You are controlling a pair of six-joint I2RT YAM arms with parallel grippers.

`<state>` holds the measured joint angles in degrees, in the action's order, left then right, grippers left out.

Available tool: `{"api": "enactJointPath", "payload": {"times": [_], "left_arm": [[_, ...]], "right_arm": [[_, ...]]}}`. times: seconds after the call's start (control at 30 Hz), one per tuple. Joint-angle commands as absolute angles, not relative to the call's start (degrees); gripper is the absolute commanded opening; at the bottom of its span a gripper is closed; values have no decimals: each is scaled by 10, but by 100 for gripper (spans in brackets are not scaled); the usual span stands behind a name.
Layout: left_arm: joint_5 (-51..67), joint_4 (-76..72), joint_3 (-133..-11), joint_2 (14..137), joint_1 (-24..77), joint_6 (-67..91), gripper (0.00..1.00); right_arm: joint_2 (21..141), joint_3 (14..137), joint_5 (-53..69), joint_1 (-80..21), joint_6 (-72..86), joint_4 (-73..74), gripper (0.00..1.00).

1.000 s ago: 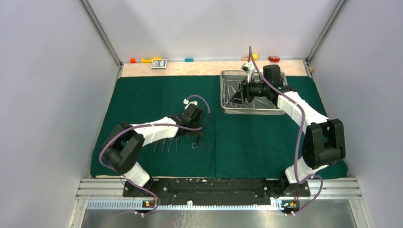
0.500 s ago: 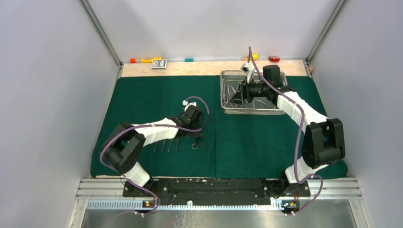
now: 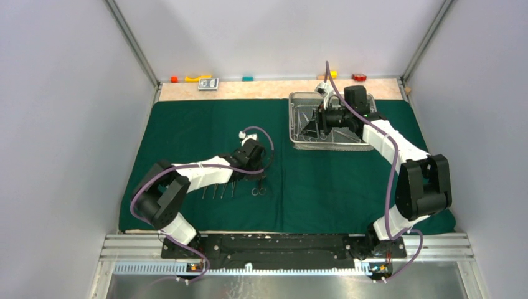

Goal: Open and lay out the surgical kit
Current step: Place the medical item in the surgical kit.

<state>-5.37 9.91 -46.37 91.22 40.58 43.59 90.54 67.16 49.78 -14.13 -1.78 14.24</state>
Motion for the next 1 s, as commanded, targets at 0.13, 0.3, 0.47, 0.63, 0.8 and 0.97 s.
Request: {"api": "enactJointPath", "payload": {"times": [0.13,0.3,0.47,0.63,0.8,0.97], "left_arm": [[-47,113,-445,902,402,433,13],[-27,126,-446,901,397,429,12],[-15,142,-449,899,388,427,11],[-6,148,-451,894,385,419,10],[-3,147,-452,888,385,410,10],[-3,142,-459,878,384,393,11]], "right_arm": [[904,685,504,-140,-26,132,55],[904,686,500,-139,-30,135,55],[902,688,496,-138,-33,138,55],[902,689,491,-138,-35,141,55],[904,691,490,-139,-36,140,55],[909,693,491,-138,-36,142,55]]}}
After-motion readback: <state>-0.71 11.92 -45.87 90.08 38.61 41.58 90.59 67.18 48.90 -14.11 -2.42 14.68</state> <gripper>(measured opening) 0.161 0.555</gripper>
